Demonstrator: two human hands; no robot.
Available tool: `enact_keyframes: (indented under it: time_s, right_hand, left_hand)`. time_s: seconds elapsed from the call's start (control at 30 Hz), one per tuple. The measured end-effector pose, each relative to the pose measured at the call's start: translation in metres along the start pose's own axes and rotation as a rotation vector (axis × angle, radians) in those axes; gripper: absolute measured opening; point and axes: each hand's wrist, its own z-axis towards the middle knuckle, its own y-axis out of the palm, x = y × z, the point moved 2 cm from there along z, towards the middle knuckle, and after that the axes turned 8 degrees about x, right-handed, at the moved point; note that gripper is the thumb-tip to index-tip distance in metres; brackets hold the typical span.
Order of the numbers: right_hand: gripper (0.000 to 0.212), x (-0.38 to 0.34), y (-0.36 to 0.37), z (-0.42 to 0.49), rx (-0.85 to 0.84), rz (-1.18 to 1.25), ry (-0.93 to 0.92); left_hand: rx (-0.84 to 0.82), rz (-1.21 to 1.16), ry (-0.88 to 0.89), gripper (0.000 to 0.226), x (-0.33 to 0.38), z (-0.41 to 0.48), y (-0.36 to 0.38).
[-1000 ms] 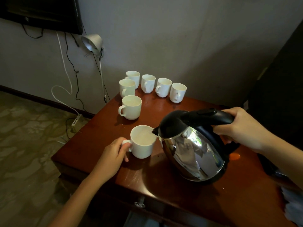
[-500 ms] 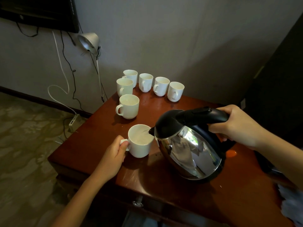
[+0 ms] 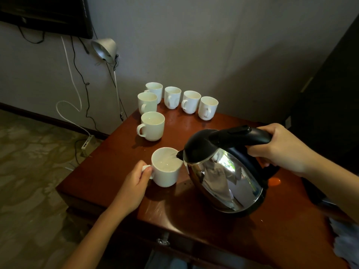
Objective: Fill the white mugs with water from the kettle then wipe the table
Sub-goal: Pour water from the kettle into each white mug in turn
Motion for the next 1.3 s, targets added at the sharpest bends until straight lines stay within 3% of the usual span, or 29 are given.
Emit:
enact_keyframes:
  time_s: [0.9, 1.3]
  right_hand:
    - [0.019, -0.0010, 0.0006, 0.0013, -0.010, 0.002, -0.010]
    - [0.006, -0.0007, 0.0006, 0.0013, -0.019, -0.004, 0.009]
  left_hand:
    - [0.000, -0.009, 0.003, 0.032, -0.0014, 0.0007, -0.0002]
    - [-0.008, -0.019, -0.007, 0.032, -0.0019, 0.0012, 0.0000]
